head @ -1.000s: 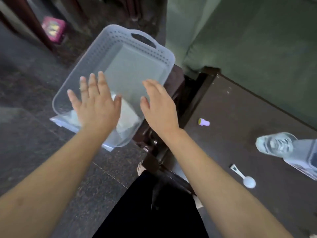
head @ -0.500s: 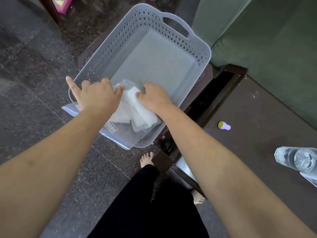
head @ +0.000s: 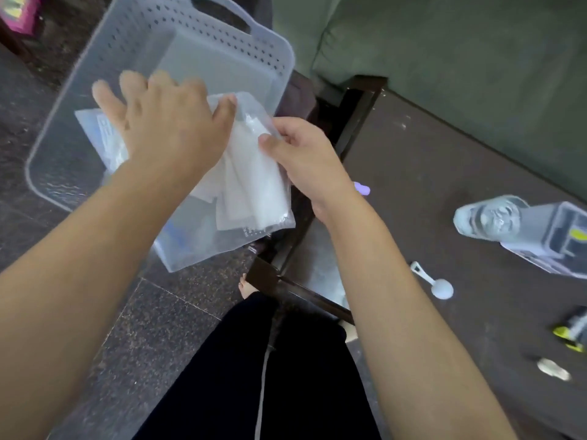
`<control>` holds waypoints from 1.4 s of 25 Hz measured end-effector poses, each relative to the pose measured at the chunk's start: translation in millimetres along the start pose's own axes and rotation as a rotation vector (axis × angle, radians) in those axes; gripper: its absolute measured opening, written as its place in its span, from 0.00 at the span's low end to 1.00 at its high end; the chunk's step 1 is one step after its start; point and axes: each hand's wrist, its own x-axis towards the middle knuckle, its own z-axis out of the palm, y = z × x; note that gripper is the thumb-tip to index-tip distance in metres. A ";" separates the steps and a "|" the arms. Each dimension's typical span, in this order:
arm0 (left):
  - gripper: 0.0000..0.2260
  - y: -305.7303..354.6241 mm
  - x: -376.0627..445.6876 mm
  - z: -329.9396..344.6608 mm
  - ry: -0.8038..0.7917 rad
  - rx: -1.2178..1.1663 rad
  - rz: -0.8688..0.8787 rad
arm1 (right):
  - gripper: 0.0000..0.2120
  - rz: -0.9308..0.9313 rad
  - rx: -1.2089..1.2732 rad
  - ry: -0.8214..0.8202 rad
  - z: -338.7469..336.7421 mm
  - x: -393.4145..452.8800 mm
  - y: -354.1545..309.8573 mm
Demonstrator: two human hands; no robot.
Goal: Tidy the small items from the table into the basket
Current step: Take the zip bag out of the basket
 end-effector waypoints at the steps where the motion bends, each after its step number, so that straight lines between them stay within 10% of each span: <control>1: 0.27 19.8 -6.7 -3.2 -0.002 -0.020 0.048 | 0.07 -0.007 0.054 0.036 -16.1 -13.3 6.6; 10: 0.08 194.2 -137.6 78.9 -0.144 0.007 0.641 | 0.11 0.230 0.408 0.467 -139.1 -151.8 155.8; 16: 0.12 212.7 -159.8 174.1 -0.462 0.064 0.745 | 0.13 0.404 -0.176 0.610 -143.0 -178.8 259.1; 19: 0.12 215.5 -155.8 188.1 -0.452 0.044 0.707 | 0.17 0.166 -0.849 0.799 -160.3 -178.8 268.6; 24: 0.10 217.6 -159.8 195.6 -0.331 -0.061 0.692 | 0.27 0.004 -1.295 0.317 -194.1 -155.2 293.9; 35: 0.13 277.7 -157.2 192.0 -0.161 -0.231 0.674 | 0.30 0.266 -1.339 0.507 -288.8 -179.5 309.1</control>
